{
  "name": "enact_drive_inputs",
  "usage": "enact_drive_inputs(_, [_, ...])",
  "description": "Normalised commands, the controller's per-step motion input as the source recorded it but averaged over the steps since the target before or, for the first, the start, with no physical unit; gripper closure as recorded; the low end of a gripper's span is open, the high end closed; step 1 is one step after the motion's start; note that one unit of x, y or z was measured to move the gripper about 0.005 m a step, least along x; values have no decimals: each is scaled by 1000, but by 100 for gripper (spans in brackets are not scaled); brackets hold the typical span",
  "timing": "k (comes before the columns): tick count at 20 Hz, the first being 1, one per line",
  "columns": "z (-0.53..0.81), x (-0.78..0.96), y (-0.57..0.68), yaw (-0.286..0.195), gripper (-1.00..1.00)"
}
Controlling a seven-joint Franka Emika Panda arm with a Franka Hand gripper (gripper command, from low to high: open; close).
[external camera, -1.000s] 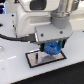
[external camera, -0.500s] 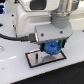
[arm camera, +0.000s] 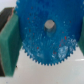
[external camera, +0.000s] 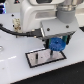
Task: Insert the blue gear onto the right peg, followed by the red gear
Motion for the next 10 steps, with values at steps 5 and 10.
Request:
enact_drive_inputs(5, [-105, 191, -216, 0, 100])
enact_drive_inputs(10, [-123, 139, -84, 0, 100])
